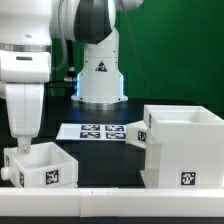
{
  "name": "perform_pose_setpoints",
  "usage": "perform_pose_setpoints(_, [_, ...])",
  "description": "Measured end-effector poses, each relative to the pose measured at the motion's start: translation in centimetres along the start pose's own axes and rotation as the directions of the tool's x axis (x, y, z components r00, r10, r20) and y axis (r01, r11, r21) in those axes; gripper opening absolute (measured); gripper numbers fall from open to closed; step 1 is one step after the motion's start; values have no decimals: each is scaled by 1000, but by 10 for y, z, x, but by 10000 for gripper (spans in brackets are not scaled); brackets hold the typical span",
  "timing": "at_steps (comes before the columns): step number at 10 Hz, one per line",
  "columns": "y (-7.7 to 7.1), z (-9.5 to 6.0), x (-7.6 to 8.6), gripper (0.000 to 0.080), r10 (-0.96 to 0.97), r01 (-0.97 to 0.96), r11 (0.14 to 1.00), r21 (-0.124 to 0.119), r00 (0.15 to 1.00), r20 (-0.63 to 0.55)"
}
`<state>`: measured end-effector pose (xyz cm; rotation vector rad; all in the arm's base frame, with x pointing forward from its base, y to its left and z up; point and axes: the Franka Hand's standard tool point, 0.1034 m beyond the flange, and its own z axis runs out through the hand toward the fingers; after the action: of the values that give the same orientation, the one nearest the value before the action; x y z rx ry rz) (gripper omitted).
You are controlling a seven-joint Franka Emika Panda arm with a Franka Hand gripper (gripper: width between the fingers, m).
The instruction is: Assemble drawer
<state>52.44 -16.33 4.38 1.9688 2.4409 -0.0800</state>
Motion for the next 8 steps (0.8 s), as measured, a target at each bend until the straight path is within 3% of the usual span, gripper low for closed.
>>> perform_pose_setpoints(8, [-12,33,7,649,-33,35,997,63,999,-37])
